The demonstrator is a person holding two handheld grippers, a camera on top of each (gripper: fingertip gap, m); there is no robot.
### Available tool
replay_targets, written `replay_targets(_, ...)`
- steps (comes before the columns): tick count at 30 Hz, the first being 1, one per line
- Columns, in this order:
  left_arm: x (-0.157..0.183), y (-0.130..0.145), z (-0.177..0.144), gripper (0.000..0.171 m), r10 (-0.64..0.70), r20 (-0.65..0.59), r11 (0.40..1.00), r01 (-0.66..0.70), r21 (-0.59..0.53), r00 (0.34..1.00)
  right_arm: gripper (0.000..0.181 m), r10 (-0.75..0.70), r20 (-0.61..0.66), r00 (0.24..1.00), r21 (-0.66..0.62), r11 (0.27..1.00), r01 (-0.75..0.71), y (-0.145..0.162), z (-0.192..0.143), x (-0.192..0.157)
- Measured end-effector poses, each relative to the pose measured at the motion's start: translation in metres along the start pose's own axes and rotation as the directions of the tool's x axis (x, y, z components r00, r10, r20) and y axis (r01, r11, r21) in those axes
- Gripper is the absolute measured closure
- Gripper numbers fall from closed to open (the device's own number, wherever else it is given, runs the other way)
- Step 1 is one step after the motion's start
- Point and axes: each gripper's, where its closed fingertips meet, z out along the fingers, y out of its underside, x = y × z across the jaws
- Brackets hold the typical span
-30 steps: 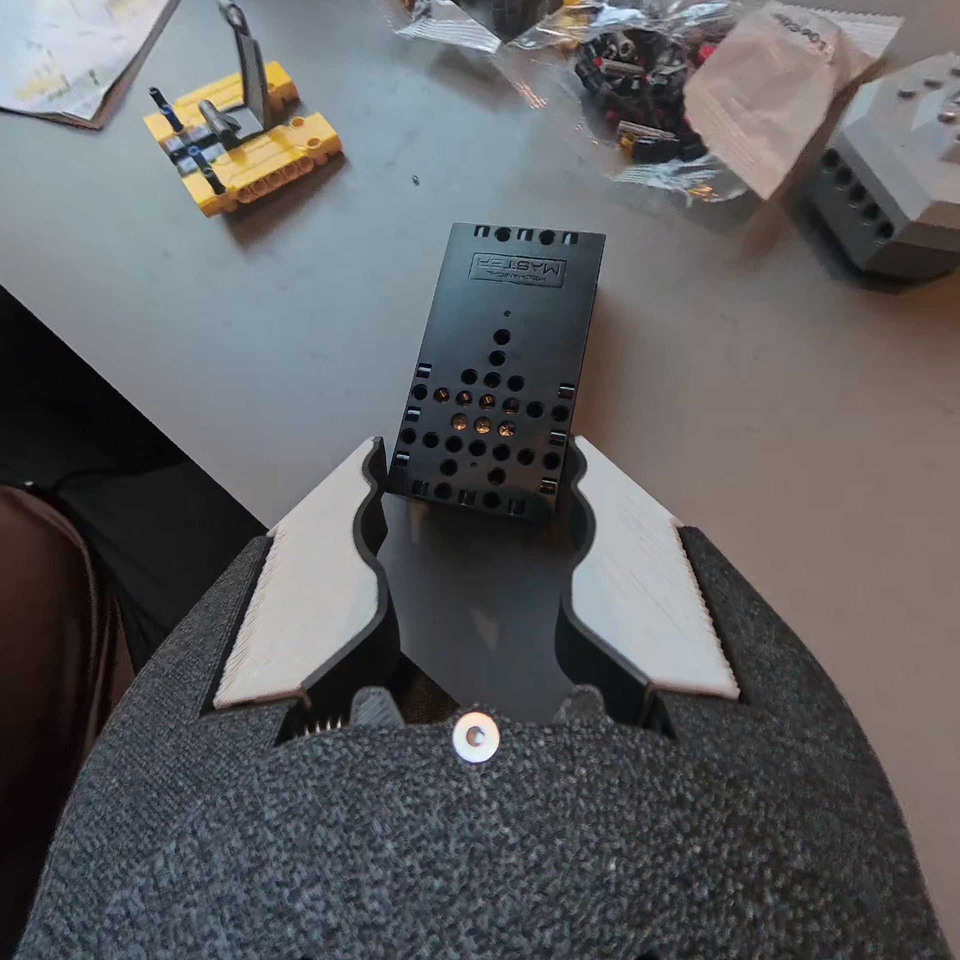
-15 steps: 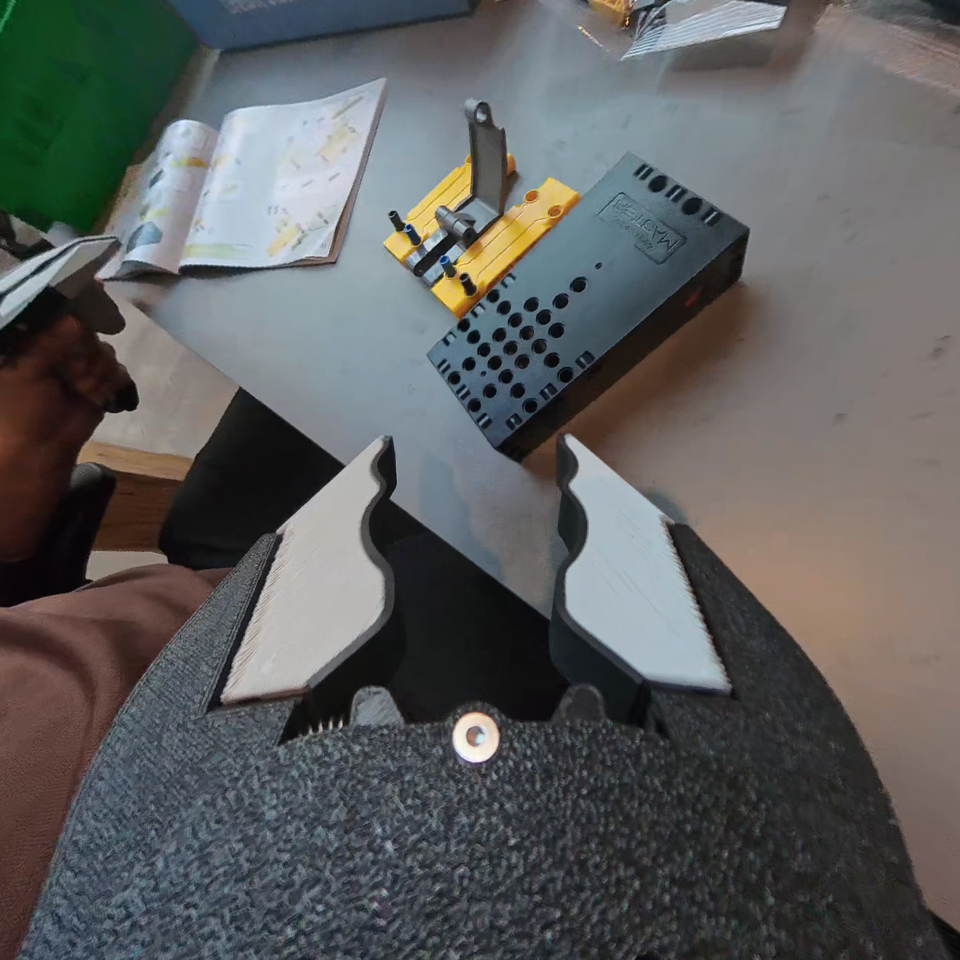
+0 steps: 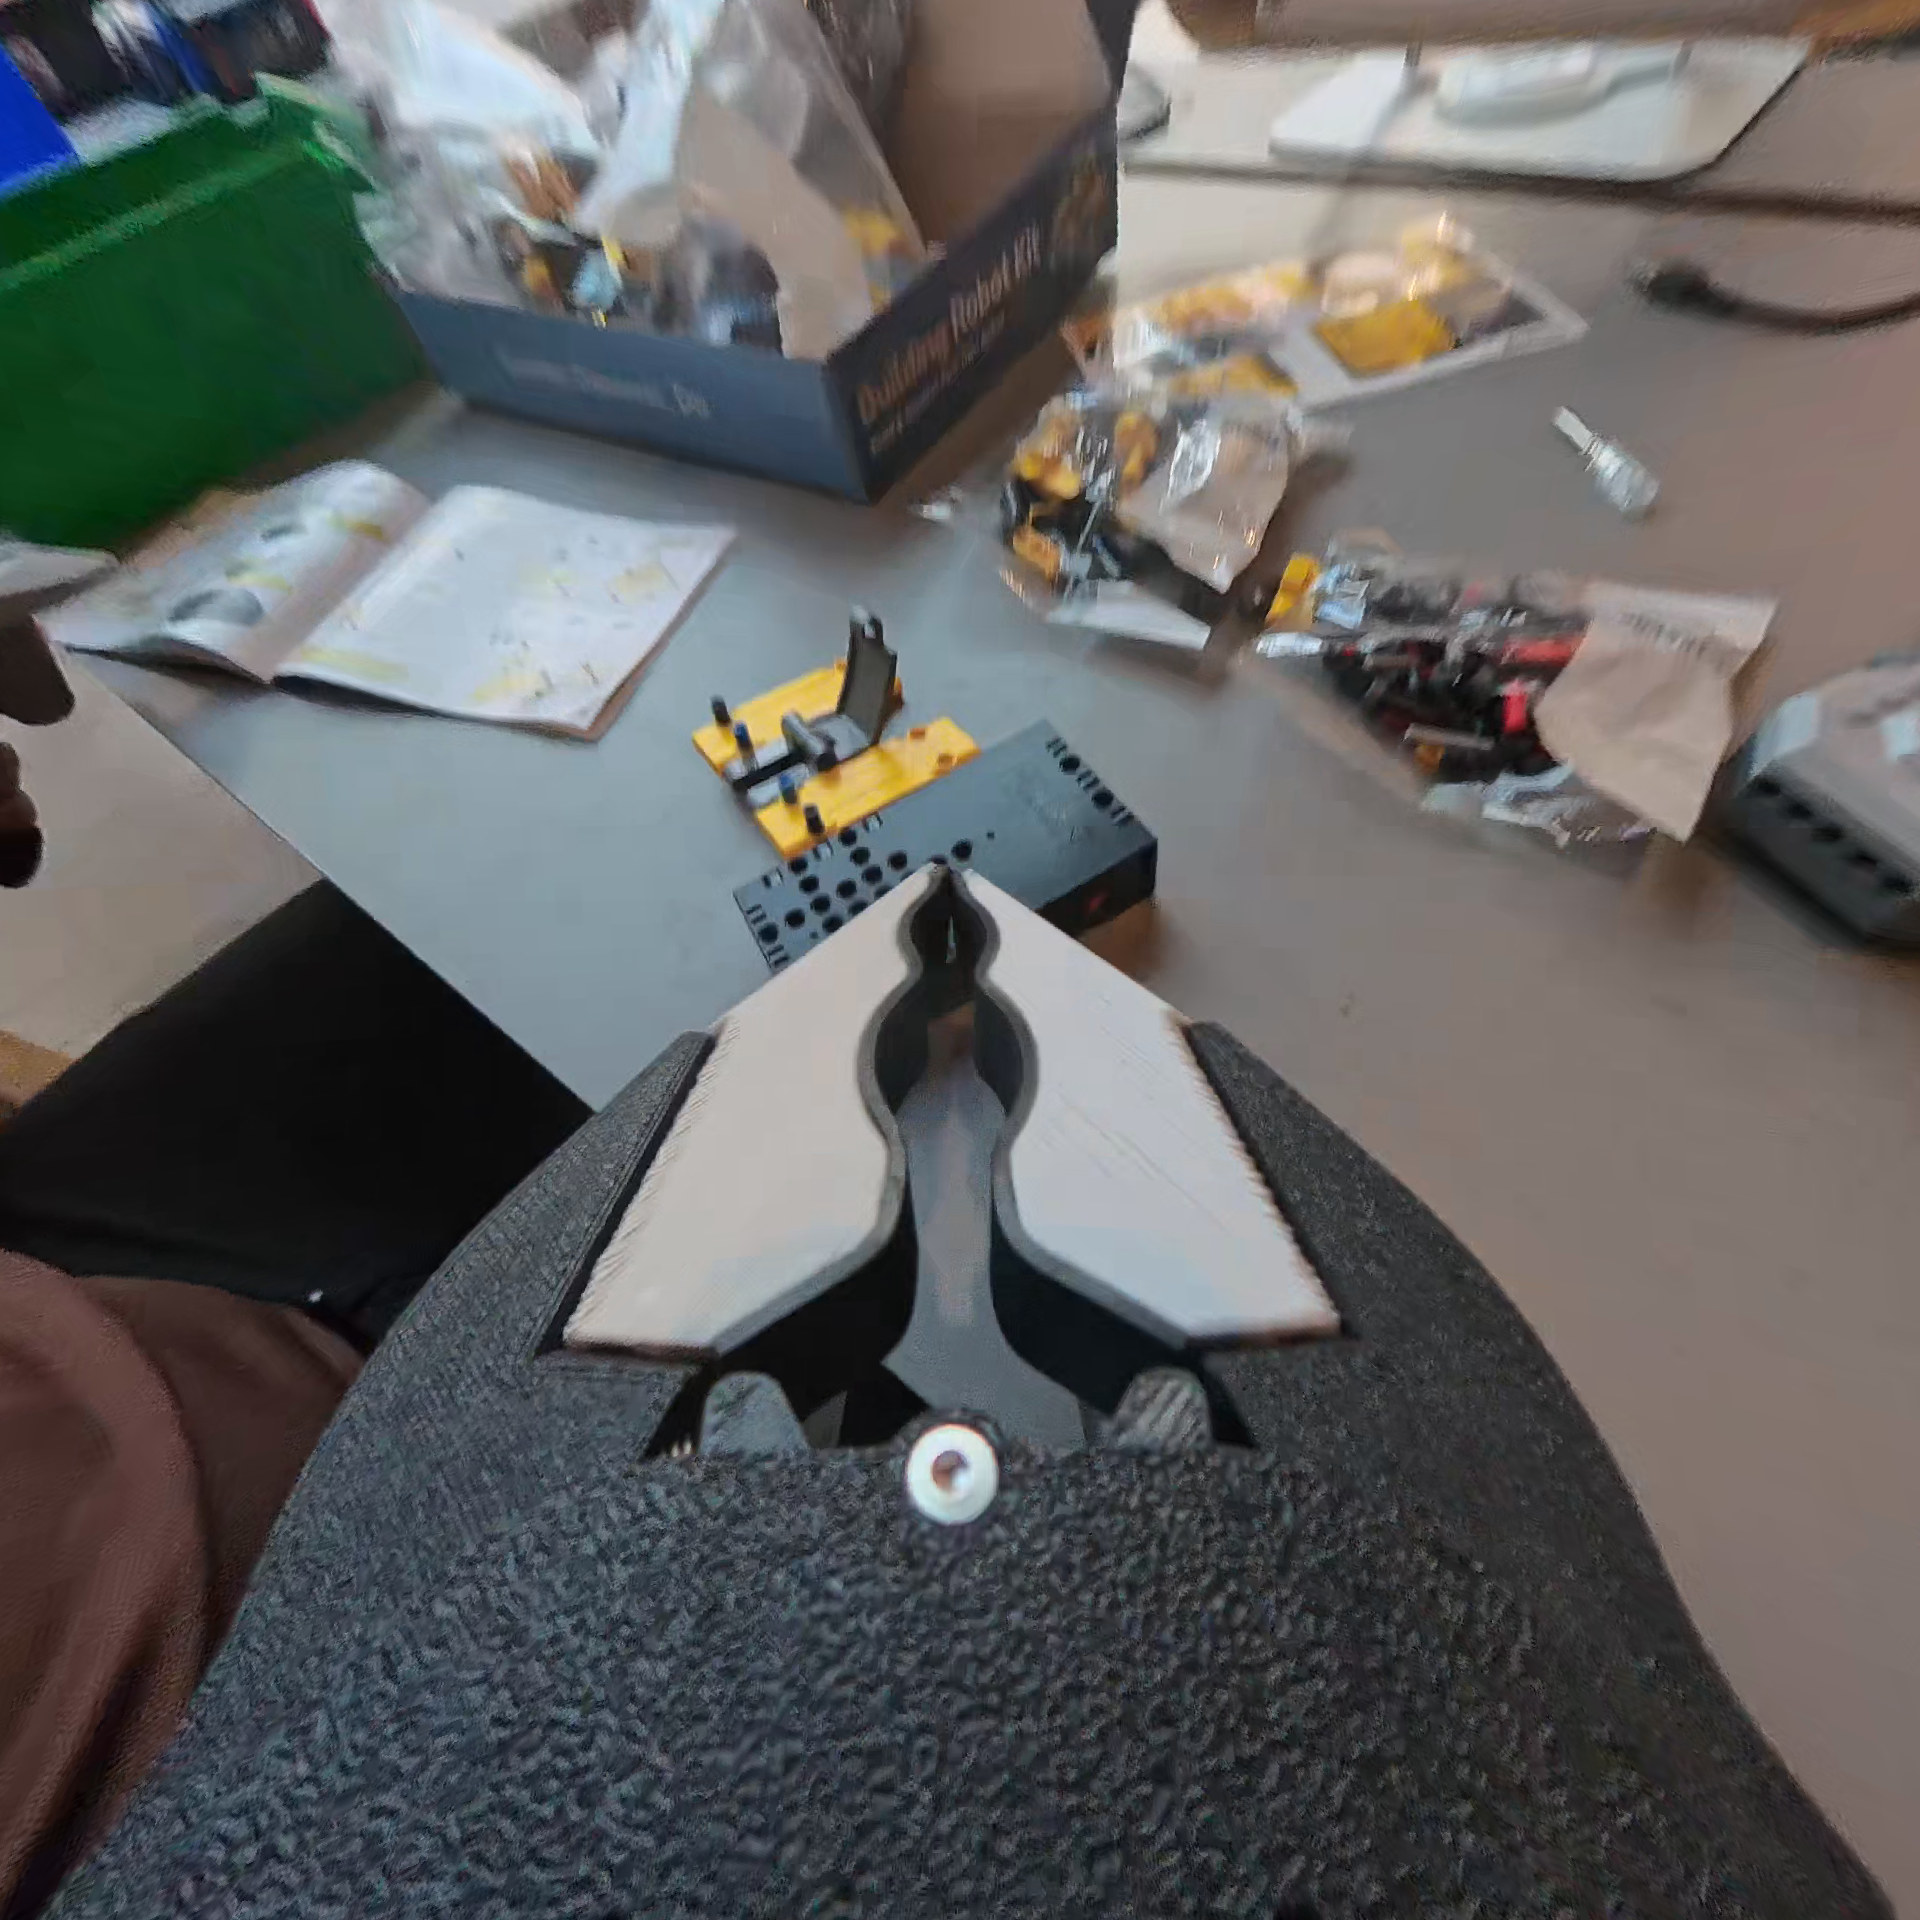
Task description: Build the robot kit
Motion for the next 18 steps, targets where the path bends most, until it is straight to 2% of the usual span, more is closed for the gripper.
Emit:
replay_targets(2, 0.001, 0.0, 0.0, 0.171, 0.013, -0.002, 1.0, -0.013, 0.004, 1.0, 0.181, 0.033, -0.019, 0.999, 0.116, 0.993, -0.031, -0.023, -0.013, 0.009)
replay_targets(4, 0.002, -0.002, 0.0, 0.171, 0.02, -0.01, 1.0, -0.019, 0.013, 1.0, 0.181, 0.099, -0.098, 0.99, 0.17, 0.982, -0.082, -0.034, -0.023, 0.033)
replay_targets(6, 0.003, -0.001, 0.001, 0.171, 0.021, -0.013, 1.0, -0.021, 0.014, 1.0, 0.172, 0.119, -0.136, 0.984, 0.09, 0.99, -0.107, -0.023, -0.021, 0.052)
replay_targets(9, 0.004, 0.004, 0.003, 0.171, 0.049, -0.007, 0.999, -0.049, 0.009, 0.999, 0.172, 0.066, -0.15, 0.986, -0.031, 0.997, -0.071, 0.0, -0.014, 0.063)
replay_targets(12, -0.001, 0.005, 0.0, 0.171, 0.093, 0.025, 0.995, -0.094, 0.039, 0.995, 0.172, 0.011, -0.172, 0.985, -0.024, 1.0, -0.016, 0.009, -0.013, 0.065)
replay_targets(14, -0.002, 0.006, -0.002, 0.171, 0.067, 0.025, 0.997, -0.068, 0.049, 0.997, 0.172, -0.004, -0.136, 0.991, -0.032, 0.999, 0.0, 0.017, -0.012, 0.06)
replay_targets(18, 0.006, 0.006, 0.0, 0.171, 0.062, 0.016, 0.996, -0.063, 0.065, 0.998, 0.172, 0.047, -0.075, 0.996, 0.015, 0.999, -0.046, 0.016, -0.015, 0.053)
